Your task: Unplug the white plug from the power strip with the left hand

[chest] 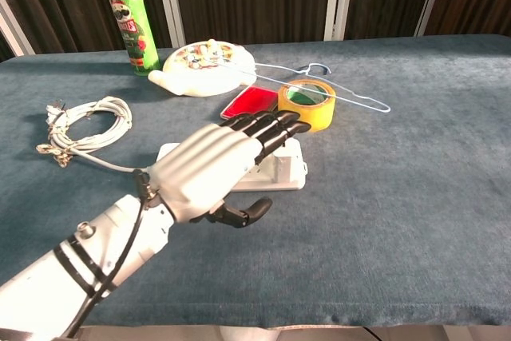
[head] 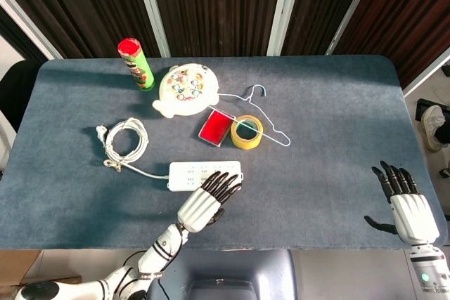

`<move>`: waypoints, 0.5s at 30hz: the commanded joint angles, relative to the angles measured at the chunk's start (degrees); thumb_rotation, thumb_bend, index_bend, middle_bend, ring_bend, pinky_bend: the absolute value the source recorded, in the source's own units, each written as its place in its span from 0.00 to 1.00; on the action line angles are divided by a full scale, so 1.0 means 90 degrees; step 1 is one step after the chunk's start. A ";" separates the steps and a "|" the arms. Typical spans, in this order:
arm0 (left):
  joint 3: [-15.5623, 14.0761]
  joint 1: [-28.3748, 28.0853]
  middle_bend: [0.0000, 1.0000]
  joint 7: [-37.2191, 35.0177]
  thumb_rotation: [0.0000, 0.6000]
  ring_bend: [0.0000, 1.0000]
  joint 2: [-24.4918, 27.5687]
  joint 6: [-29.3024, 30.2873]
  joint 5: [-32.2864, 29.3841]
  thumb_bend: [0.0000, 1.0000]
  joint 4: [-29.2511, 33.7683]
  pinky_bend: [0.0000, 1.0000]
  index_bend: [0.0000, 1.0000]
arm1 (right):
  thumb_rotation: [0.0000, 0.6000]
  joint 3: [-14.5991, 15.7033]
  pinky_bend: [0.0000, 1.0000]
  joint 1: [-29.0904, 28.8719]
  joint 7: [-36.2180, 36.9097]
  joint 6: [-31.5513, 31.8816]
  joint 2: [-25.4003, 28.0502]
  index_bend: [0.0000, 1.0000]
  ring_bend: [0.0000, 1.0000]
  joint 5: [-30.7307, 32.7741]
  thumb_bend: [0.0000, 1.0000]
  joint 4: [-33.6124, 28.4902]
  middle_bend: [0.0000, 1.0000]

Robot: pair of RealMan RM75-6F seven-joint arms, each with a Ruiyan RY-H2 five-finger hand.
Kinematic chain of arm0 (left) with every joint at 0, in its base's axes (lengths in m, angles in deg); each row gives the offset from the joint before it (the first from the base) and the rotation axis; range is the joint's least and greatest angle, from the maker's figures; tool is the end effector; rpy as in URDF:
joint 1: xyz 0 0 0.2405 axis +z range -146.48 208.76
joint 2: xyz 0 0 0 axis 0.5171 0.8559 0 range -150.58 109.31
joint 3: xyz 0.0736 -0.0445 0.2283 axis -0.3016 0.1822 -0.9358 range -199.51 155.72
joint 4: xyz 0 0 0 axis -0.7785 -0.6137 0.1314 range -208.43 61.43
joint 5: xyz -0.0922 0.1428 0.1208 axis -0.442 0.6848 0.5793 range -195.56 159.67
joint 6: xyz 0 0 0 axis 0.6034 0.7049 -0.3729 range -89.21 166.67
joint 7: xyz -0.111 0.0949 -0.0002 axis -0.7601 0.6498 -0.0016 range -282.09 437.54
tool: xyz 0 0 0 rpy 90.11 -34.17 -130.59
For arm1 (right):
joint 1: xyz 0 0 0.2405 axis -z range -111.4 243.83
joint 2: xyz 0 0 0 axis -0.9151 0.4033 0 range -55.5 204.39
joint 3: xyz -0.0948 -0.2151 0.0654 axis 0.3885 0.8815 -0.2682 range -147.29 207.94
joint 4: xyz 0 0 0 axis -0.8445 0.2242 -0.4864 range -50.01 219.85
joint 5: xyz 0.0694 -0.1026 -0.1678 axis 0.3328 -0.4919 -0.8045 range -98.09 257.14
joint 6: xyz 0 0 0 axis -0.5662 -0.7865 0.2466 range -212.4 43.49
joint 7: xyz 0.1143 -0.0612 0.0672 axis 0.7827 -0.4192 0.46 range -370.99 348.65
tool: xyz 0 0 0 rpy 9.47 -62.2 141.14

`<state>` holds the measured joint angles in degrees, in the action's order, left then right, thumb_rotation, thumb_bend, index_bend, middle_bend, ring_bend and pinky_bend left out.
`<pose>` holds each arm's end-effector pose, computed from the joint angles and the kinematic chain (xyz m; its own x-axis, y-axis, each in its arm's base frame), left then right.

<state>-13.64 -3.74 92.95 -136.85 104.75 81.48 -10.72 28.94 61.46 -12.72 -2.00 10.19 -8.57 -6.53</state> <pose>-0.0784 0.2569 -0.1162 0.4048 0.0214 0.9142 0.6779 -0.6780 -0.2843 -0.3028 -0.1759 0.1441 0.4372 -0.0721 0.8965 -0.8993 -0.0448 0.4350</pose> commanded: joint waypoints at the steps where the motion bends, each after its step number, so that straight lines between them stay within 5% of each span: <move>1: 0.0297 -0.0395 0.00 0.0145 1.00 0.00 -0.0589 -0.0258 -0.0307 0.38 -0.0835 0.11 0.00 | 1.00 -0.0023 0.00 -0.0004 0.0028 -0.0010 0.0021 0.00 0.00 0.0046 0.15 -0.0009 0.00; 15: 0.0616 -0.1129 0.00 -0.0158 1.00 0.00 -0.1532 -0.0326 -0.0865 0.38 -0.2378 0.08 0.00 | 1.00 -0.0080 0.00 0.0001 0.0244 -0.0050 0.0114 0.00 0.00 0.0203 0.15 0.0023 0.00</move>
<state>-8.50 -13.30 91.75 -150.28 101.91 74.38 -31.90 28.21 61.46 -10.53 -2.45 11.21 -6.74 -6.33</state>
